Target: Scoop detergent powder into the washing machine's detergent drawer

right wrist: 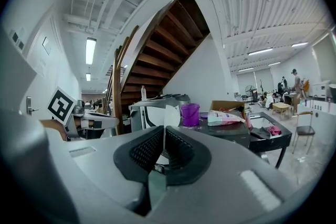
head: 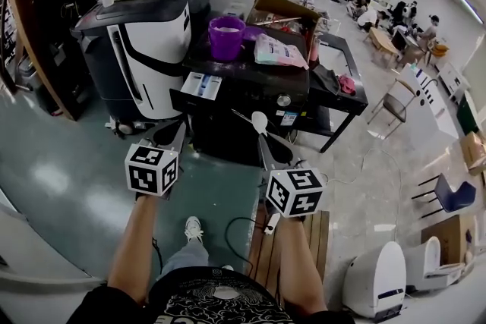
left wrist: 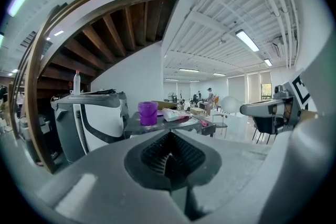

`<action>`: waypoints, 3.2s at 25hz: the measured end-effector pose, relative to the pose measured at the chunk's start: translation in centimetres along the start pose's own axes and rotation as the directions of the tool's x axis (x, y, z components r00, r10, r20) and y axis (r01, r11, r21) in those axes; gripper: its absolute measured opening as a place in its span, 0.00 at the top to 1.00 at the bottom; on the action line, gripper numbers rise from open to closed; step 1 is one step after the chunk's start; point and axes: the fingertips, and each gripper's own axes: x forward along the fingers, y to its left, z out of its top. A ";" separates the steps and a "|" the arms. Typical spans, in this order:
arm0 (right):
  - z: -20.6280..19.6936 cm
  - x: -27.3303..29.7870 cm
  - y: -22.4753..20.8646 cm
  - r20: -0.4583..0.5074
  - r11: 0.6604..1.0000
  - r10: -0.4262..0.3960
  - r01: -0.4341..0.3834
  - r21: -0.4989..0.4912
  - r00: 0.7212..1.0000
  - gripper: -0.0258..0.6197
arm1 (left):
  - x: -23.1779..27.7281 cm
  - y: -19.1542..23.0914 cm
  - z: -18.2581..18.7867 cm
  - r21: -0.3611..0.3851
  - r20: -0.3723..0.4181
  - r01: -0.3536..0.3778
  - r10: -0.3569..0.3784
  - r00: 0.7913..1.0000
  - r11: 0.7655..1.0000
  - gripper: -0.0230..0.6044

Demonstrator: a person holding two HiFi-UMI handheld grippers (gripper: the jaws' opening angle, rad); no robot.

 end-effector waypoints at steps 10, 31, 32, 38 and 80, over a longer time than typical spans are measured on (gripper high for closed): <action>0.8 7.6 -1.3 -0.033 1.000 -0.003 0.003 -0.019 0.999 0.90 | 5.9 5.2 0.7 -0.021 -0.005 0.020 -0.020 1.000 1.000 0.96; 4.1 22.0 -1.1 -0.060 0.997 -0.075 0.075 -0.011 0.995 0.90 | 15.6 16.4 3.1 -0.050 -0.004 0.129 -0.130 0.992 0.990 0.96; 4.1 22.5 -1.0 -0.061 0.997 -0.079 0.078 -0.010 0.995 0.90 | 15.8 16.8 3.1 -0.049 -0.006 0.134 -0.135 0.991 0.990 0.96; 4.2 24.8 -0.3 -0.067 0.997 -0.083 0.083 -0.003 0.994 0.90 | 17.0 19.1 3.1 -0.051 -0.011 0.144 -0.145 0.989 0.988 0.96; 11.5 44.3 -14.2 -0.230 0.964 0.102 -0.153 -0.219 0.968 0.90 | 33.5 22.3 7.1 -0.001 -0.034 0.083 -0.083 0.996 0.997 0.96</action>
